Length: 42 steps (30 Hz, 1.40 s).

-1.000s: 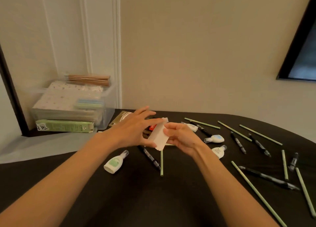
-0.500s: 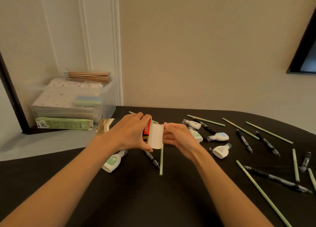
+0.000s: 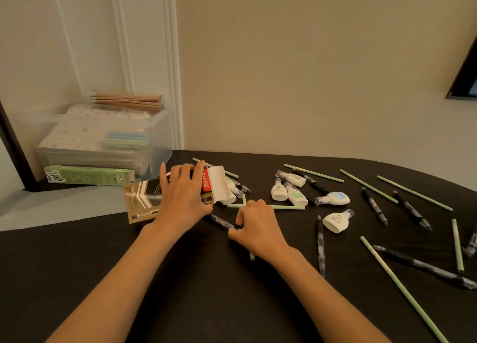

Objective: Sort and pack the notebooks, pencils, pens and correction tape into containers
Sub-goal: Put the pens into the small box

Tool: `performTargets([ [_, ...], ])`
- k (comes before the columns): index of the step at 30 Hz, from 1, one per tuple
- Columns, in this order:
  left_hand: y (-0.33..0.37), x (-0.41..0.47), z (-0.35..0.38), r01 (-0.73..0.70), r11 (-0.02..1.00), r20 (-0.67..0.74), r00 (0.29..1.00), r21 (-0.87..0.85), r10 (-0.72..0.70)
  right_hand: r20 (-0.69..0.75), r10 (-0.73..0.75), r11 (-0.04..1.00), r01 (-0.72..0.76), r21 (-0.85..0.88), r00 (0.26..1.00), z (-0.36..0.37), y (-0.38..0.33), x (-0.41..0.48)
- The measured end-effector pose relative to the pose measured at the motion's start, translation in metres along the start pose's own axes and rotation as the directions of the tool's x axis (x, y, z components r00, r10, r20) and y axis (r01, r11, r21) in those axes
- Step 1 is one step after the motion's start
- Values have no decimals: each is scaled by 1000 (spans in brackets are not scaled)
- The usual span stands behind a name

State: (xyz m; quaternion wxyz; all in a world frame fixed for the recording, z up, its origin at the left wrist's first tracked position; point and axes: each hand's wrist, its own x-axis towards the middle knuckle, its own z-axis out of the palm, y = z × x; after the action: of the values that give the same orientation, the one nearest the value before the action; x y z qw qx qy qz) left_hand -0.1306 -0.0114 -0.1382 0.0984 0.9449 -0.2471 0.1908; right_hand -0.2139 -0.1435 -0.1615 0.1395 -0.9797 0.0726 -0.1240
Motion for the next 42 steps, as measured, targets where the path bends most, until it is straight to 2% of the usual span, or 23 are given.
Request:
performTargets([
  [3,2,-1,8,41,999,-51,998,-28,-42,-50,123,954,-104,282,991,-4,14,2],
  [8,10,3,14,-1,998,-123,992,-56,-6,-157,252,796,-112,595,955,-15,38,7],
  [12,7,5,17,-1,998,-116,993,-55,-5,-301,412,617,-20,787,860,-27,54,8],
  [17,9,5,15,-25,996,-70,997,-83,19,-386,449,488,140,861,806,-38,58,4],
  [20,12,1,13,-100,986,-43,995,-131,95,-404,374,556,147,818,835,-34,49,0],
  [22,12,-2,10,-120,980,-38,993,-156,115,-411,316,617,145,774,855,-30,43,-1],
  [24,11,-4,8,-126,974,-53,992,-189,118,-421,290,634,157,757,860,-29,39,-1],
  [28,10,-6,8,-112,960,-84,992,-258,93,-466,347,609,182,772,814,-36,44,-3],
  [31,11,-7,8,-98,952,-122,990,-289,65,-479,373,638,155,754,794,-39,50,-3],
  [34,11,-8,7,-118,953,-149,986,-279,79,-481,318,684,154,713,817,-39,48,-6],
  [38,15,-11,2,-202,952,-115,977,-228,180,-442,134,758,196,623,887,-30,32,-9],
  [42,19,-14,-4,-253,944,-89,967,-210,239,-368,56,769,195,609,928,-24,27,-10],
])
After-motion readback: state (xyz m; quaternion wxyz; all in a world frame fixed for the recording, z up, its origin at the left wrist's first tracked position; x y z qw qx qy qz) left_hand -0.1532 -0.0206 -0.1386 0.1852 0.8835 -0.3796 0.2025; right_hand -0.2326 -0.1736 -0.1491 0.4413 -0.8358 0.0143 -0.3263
